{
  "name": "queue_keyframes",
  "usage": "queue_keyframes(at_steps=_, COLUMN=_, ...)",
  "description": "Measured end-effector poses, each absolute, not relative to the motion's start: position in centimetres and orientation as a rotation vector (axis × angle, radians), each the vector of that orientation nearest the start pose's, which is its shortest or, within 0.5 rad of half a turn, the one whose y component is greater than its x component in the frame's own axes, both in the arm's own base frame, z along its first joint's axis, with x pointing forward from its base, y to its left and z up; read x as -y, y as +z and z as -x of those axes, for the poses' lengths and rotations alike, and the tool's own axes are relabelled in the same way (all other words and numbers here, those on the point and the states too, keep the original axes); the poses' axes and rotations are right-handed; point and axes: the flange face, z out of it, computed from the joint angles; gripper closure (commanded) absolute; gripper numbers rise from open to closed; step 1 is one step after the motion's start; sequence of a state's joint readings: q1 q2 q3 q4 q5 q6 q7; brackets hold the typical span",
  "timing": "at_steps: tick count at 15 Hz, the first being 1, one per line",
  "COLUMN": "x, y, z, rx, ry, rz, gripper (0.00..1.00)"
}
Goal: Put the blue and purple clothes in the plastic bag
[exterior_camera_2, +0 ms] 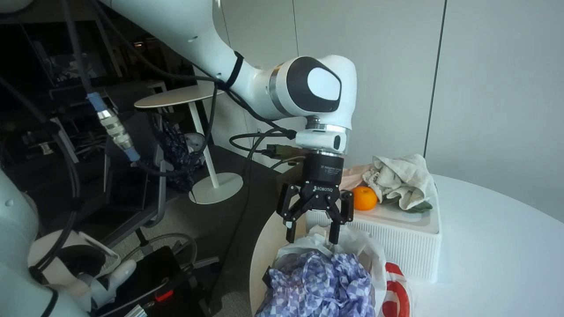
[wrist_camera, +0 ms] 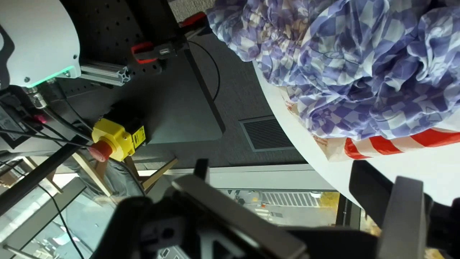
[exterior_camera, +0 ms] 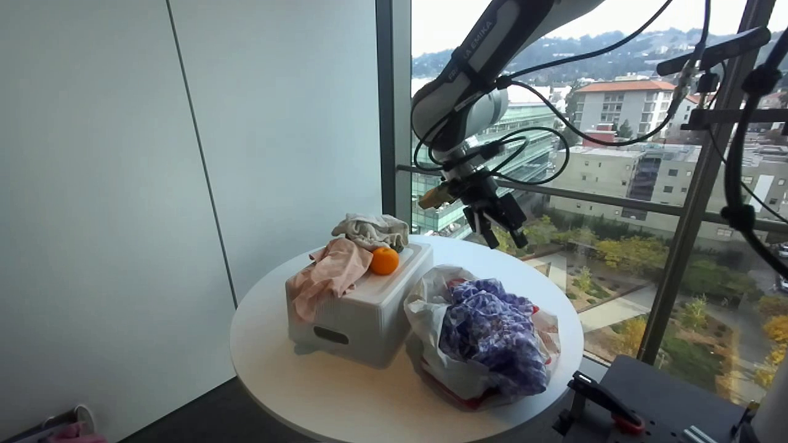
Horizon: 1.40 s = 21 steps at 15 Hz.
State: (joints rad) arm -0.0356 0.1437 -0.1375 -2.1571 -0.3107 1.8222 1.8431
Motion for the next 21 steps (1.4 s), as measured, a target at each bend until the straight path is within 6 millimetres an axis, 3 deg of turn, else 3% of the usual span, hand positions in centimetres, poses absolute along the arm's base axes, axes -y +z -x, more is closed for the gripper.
queue_keyframes(at_steps=3, x=14.0, y=29.0, z=-45.6, rx=2.233, ry=-0.082, rz=-1.555, gripper=0.0)
queue_keyframes(at_steps=7, x=14.1, y=25.3, z=-40.9, rx=2.36, ry=-0.035, rz=-1.551, gripper=0.0)
queue_keyframes(at_steps=14, x=14.0, y=25.2, z=-41.2, rx=2.372, ry=-0.036, rz=-1.555, gripper=0.0)
queue_keyframes(at_steps=17, x=13.3, y=23.3, z=-39.3, rx=2.428, ry=-0.077, rz=-1.535, gripper=0.0)
queue_keyframes(at_steps=21, x=12.4, y=20.8, z=-35.4, rx=2.568, ry=-0.126, rz=-1.466, gripper=0.0)
